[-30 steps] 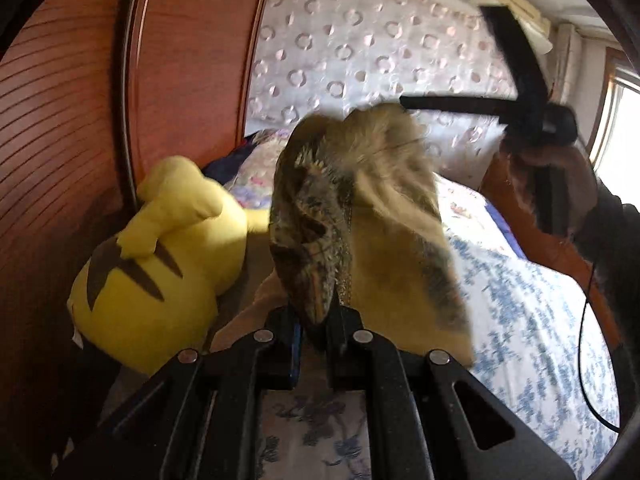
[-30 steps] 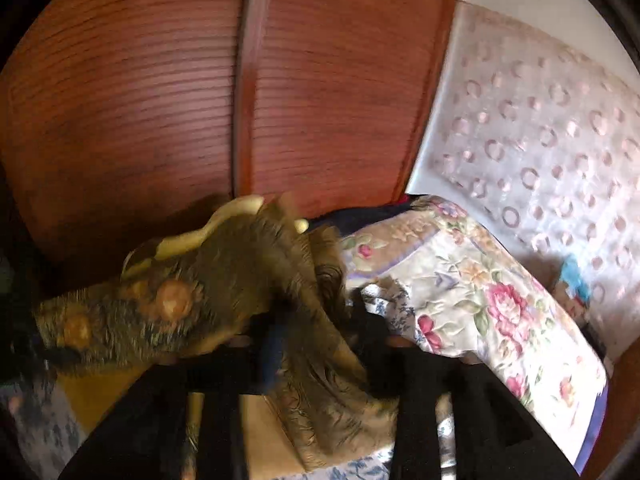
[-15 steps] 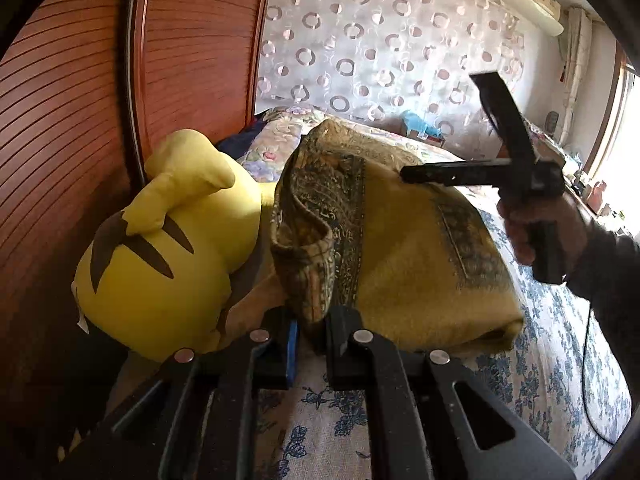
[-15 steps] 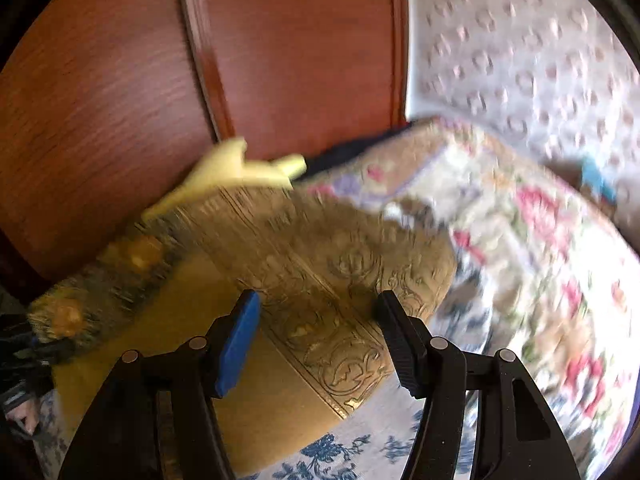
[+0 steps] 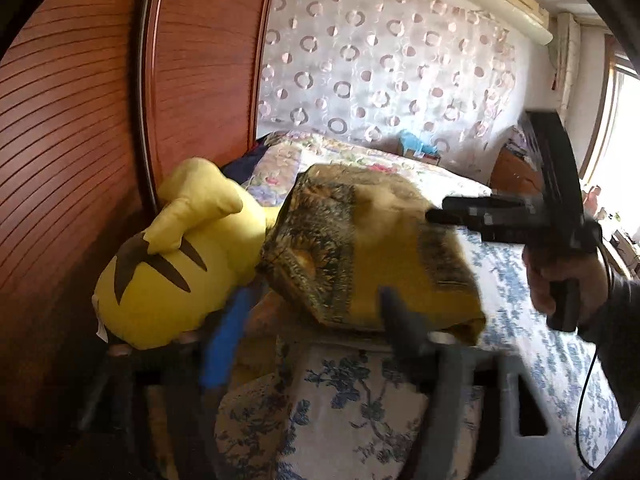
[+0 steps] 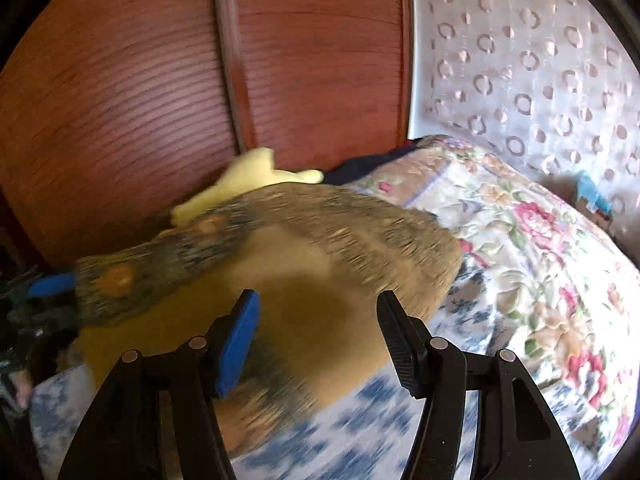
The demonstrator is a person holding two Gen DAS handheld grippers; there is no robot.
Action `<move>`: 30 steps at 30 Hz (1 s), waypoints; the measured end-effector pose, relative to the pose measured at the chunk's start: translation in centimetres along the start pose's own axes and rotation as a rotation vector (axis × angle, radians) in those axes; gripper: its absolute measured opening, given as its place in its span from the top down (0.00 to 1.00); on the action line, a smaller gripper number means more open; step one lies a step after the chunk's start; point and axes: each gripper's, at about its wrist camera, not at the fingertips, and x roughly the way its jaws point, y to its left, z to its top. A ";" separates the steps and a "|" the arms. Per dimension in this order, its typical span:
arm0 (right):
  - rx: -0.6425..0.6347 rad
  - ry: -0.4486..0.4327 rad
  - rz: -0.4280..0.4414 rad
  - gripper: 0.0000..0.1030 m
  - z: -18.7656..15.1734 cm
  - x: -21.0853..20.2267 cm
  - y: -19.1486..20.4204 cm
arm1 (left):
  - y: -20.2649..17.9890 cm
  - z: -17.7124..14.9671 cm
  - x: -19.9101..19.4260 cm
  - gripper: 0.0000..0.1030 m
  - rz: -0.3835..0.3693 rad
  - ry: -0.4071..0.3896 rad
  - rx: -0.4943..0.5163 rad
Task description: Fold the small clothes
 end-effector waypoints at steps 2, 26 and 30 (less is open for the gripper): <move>-0.006 -0.005 0.025 0.39 -1.1 -1.3 1.5 | -0.4 0.0 -1.0 0.21 0.010 -0.022 0.017; 0.186 -0.157 -0.274 0.28 -14.3 -21.0 8.6 | -13.3 -2.0 -5.4 0.10 -0.161 -0.074 0.215; 0.243 -0.194 -0.352 0.18 -17.0 -24.8 9.7 | -15.8 -2.1 -5.9 0.10 -0.196 -0.083 0.246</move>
